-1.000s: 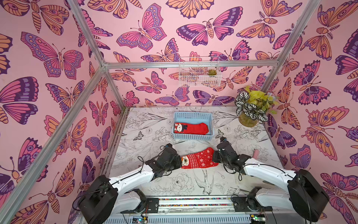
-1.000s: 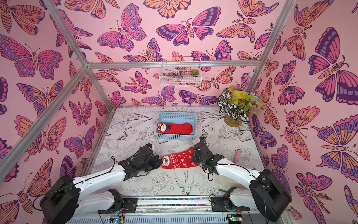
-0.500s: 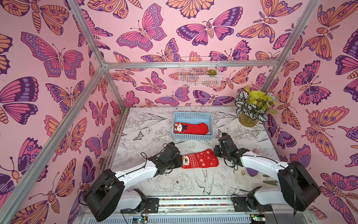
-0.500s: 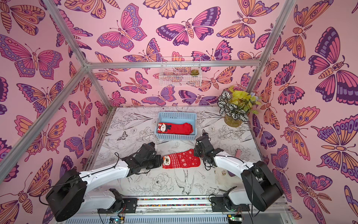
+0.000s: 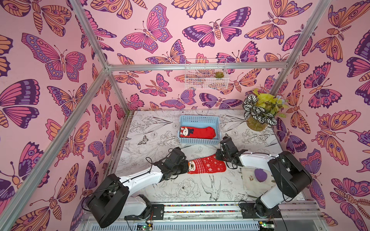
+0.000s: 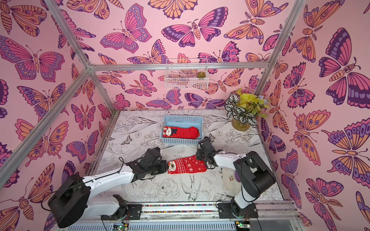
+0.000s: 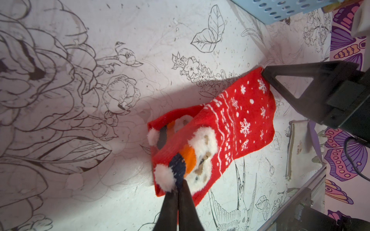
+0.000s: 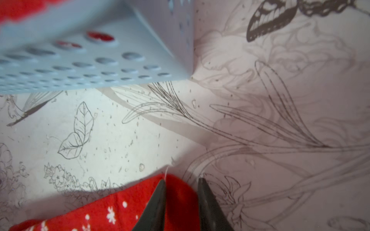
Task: Place the socks together as a pair
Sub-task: Adjust the sock to the sock.
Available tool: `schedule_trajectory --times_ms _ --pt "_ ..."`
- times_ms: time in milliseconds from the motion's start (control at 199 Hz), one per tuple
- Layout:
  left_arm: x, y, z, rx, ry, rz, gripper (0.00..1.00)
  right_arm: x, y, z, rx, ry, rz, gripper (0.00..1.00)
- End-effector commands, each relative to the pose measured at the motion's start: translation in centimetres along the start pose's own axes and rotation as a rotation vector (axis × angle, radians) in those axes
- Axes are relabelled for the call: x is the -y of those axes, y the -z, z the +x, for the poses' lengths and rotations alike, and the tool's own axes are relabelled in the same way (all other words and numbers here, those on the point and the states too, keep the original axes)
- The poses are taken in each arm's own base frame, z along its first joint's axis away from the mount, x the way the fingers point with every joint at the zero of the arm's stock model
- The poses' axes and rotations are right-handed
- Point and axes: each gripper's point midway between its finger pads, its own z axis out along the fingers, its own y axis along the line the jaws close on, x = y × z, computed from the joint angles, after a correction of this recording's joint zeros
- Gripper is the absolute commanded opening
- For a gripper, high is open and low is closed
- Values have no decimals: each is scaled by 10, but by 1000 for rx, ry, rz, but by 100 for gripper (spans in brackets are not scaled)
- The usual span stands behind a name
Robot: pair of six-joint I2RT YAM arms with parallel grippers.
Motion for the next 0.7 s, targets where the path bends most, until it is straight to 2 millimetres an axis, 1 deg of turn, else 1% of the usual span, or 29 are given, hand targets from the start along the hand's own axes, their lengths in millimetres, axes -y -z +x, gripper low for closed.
schedule_trajectory --times_ms 0,85,201,286,301,426,497,507,527,607,697 --pt "-8 -2 5 -24 3 -19 0 -1 -4 0 -11 5 -11 30" --pt "-8 -2 5 -24 2 -21 0 -1 -4 5 -16 1 -27 25" --pt "-6 -2 5 -24 1 -14 0 -5 1 5 -14 3 -44 12" --pt "-4 0 4 -20 1 -8 0 -8 8 3 2 15 -50 2" --pt "-4 0 3 -19 -1 -5 0 -13 15 -3 22 18 -64 0" --pt "1 3 1 -17 -11 7 0 -21 36 -14 71 45 -71 0" --pt "6 5 -2 -16 -23 17 0 -21 49 -18 97 52 -66 0" --pt "12 11 -6 3 -29 39 0 -21 51 -19 101 53 -67 0" --pt "14 14 -8 10 -33 48 0 -20 54 -19 108 54 -65 0" --pt "20 16 -9 5 -46 65 0 -15 65 -17 120 49 -54 0" --pt "25 16 -6 -18 -56 83 0 -6 72 -9 117 32 -44 0"
